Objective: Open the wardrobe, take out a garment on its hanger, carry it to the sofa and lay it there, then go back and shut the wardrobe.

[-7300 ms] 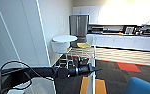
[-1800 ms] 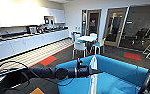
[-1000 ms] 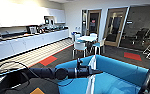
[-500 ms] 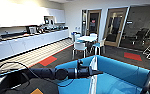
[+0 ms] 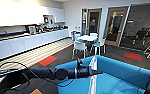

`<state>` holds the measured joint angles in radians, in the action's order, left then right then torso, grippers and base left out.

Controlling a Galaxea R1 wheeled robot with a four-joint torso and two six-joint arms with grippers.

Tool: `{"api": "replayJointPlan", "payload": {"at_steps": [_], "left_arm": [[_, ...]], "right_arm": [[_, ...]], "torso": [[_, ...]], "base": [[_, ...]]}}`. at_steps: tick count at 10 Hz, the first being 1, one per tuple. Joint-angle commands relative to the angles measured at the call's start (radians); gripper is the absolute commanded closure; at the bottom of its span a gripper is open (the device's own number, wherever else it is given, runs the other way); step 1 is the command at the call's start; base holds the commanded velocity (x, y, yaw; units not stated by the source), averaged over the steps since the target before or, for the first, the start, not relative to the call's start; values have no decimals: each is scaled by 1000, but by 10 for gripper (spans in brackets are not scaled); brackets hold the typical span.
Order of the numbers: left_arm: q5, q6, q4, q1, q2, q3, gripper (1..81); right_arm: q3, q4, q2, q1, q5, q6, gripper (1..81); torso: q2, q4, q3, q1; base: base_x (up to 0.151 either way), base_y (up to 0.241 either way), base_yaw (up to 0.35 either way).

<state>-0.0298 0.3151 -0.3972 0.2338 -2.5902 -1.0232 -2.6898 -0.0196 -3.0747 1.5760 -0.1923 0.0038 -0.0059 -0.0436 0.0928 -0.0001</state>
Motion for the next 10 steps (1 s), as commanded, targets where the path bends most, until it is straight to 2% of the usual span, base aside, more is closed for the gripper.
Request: {"api": "replayJointPlan", "payload": {"at_steps": [1,2,6,7,8,10], "left_arm": [[-22,-19,35,-163,-2,26,811],[-24,-19,35,-164,-2,28,811],[-24,-19,37,-164,-5,26,811],[-24,-19,38,-164,-7,26,811],[-24,-19,38,-164,-8,26,811],[-24,-19,37,-162,-10,28,811]], "right_arm": [[6,-3,-8,-29,53,-2,10],[6,-3,-8,-29,53,-2,10],[6,-3,-8,-27,53,-2,10],[6,-3,-8,-27,53,-2,10],[6,-3,-8,-27,53,-2,10],[6,-2,-8,-29,53,-2,10]], "torso": [[0,0,91,0],[0,0,114,0],[1,0,259,1],[1,0,199,1],[1,0,225,1],[2,0,243,2]], "base": [[66,0,0],[66,0,0],[66,0,0],[66,0,0],[66,0,0],[66,0,0]]}}
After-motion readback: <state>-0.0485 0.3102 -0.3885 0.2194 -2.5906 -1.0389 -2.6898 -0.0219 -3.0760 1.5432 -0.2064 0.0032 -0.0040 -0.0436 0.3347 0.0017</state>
